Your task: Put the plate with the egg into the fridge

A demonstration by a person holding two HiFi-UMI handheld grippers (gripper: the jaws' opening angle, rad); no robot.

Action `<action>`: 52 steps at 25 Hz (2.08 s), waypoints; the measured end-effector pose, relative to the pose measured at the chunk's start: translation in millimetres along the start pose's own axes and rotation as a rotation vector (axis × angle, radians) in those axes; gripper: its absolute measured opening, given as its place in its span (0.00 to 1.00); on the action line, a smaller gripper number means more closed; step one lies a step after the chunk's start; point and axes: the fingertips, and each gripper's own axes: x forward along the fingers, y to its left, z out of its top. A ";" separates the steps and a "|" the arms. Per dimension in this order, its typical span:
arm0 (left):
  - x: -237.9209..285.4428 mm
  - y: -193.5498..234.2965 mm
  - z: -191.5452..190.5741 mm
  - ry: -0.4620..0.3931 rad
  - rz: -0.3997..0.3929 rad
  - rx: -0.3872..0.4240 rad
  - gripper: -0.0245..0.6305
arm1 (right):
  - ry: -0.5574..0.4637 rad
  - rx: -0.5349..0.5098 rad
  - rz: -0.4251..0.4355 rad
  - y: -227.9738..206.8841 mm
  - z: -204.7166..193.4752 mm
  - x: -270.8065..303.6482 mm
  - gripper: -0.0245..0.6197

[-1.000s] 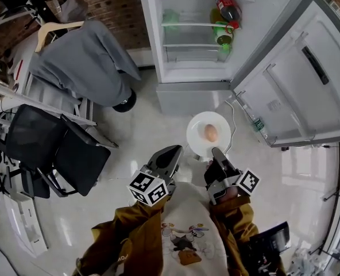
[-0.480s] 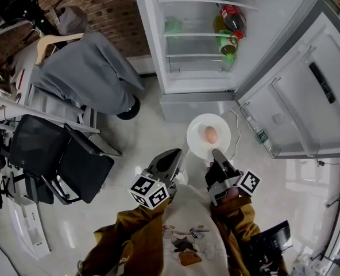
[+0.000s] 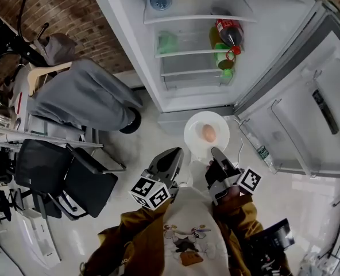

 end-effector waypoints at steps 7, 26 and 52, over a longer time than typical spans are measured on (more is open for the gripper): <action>42.8 20.8 27.3 0.000 0.025 0.002 0.05 | 0.008 -0.014 0.001 16.1 37.0 39.1 0.06; 158.4 55.2 69.8 0.017 0.020 0.030 0.05 | -0.039 -0.066 0.022 63.5 117.8 120.6 0.06; 183.2 58.4 130.3 0.001 -0.040 0.222 0.05 | -0.191 -0.088 0.059 126.7 144.5 149.2 0.06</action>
